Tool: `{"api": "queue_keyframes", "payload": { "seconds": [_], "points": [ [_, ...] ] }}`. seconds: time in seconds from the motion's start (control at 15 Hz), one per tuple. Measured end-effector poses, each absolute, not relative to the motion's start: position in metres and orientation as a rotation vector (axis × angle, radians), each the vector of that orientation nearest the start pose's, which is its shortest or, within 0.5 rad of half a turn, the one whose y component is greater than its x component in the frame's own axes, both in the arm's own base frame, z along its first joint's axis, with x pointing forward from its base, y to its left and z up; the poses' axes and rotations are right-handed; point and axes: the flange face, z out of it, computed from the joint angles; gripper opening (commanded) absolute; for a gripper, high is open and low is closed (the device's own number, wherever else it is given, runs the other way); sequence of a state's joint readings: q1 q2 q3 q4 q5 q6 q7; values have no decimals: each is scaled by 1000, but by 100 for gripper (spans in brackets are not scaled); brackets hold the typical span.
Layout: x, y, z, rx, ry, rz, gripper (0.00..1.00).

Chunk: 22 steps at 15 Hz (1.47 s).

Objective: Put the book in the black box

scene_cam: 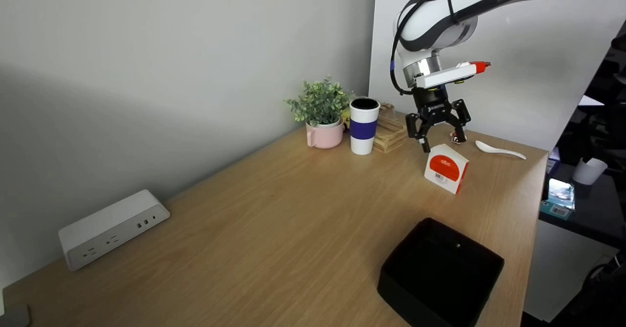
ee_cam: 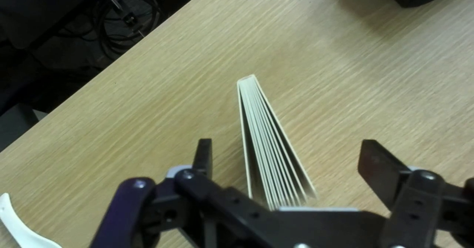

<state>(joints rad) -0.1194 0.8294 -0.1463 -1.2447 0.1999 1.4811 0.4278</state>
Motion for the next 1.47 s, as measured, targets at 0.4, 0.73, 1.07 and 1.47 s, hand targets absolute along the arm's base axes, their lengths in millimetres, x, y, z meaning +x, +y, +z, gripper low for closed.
{"api": "queue_keyframes", "payload": {
  "seconds": [0.4,0.73,1.07,1.47],
  "points": [
    [665,-137,233,-2771,1056,912,100],
    [664,-137,222,-2746,1061,932,100],
    [663,-139,222,-2737,1066,931,100],
    [663,-140,220,-2734,1069,935,100]
  ]
}}
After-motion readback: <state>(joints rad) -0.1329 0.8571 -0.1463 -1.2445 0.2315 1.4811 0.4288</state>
